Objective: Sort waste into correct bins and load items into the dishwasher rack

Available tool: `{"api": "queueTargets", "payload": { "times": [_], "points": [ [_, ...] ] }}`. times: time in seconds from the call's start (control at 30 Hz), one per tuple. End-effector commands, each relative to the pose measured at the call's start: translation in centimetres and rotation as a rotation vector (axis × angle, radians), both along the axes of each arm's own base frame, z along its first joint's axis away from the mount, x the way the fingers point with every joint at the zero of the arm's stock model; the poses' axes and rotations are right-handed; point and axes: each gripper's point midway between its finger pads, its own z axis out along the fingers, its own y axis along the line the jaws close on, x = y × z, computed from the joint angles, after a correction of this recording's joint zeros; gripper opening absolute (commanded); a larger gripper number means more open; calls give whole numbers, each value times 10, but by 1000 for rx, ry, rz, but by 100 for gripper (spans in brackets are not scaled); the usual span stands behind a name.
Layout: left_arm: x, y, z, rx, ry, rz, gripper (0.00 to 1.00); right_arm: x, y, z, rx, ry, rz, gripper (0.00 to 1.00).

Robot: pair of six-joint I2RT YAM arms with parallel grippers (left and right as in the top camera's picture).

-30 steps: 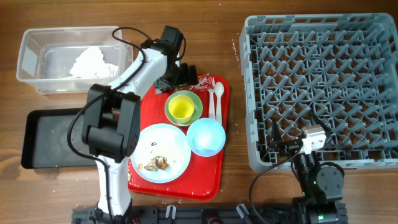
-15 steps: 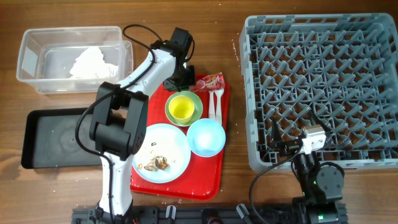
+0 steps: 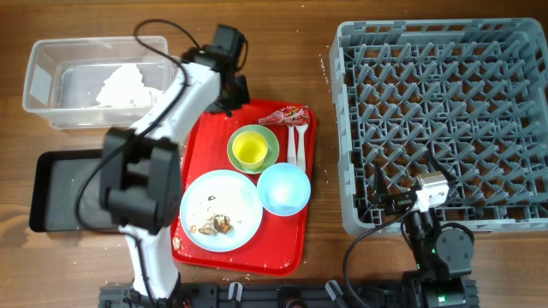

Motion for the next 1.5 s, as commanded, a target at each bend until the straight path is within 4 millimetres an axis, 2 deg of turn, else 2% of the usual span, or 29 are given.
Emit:
{"api": "queueTargets", "payload": {
  "times": [0.0, 0.03, 0.13, 0.2, 0.27, 0.33, 0.43, 0.53, 0.67, 0.73, 0.77, 0.83, 0.87, 0.93, 1.0, 1.03, 1.17, 1.27, 1.37, 1.47],
  "points": [
    [1, 8, 55, -18, -110, 28, 85, 0, -1, 2, -8, -10, -5, 100],
    [-2, 8, 65, -22, -122, 28, 91, 0, -1, 2, -8, -10, -5, 100],
    [-15, 13, 100, -38, -163, 37, 100, 0, -1, 2, -8, -10, -5, 100],
    [-22, 17, 127, -62, -213, 67, 100, 0, -1, 2, -8, -10, -5, 100],
    [-27, 32, 153, -61, -271, 104, 100, 0, -1, 2, -8, -10, -5, 100],
    [-37, 71, 177, -30, -315, 249, 100, 0, -1, 2, -8, -10, -5, 100],
    [-56, 133, 197, 1, -336, 423, 100, 0, -1, 2, -8, -10, -5, 100],
    [-80, 182, 200, 23, -296, 557, 100, 0, -1, 2, -8, -10, -5, 100],
    [-98, 219, 192, 48, -234, 666, 100, 0, -2, 2, -43, -16, -9, 100],
    [-103, 227, 190, 53, -222, 690, 100, -2, 6, 15, -30, -68, 40, 100],
    [-104, 228, 190, 53, -222, 695, 100, -6, 20, 23, 22, -93, 124, 100],
    [-104, 230, 190, 54, -223, 699, 100, -31, 68, 39, 265, -61, 453, 100],
    [-104, 230, 190, 54, -223, 699, 100, -41, 79, 47, 383, -29, 546, 100],
    [-104, 230, 190, 53, -223, 699, 100, -47, 80, 64, 646, 34, 599, 100],
    [-104, 230, 190, 54, -223, 699, 100, -40, 66, 75, 996, 109, 552, 100],
    [-104, 230, 190, 54, -223, 699, 100, -39, 62, 81, 1052, 97, 546, 100],
    [-104, 230, 190, 54, -223, 699, 100, -60, 50, 135, 1025, -156, 618, 100],
    [-104, 230, 190, 54, -223, 699, 100, -58, 51, 157, 965, -169, 596, 100],
    [-104, 230, 190, 54, -223, 699, 100, -49, 80, 175, 744, -54, 669, 100],
    [-104, 230, 190, 54, -223, 699, 100, -28, 107, 175, 582, 165, 746, 100]
  ]
}}
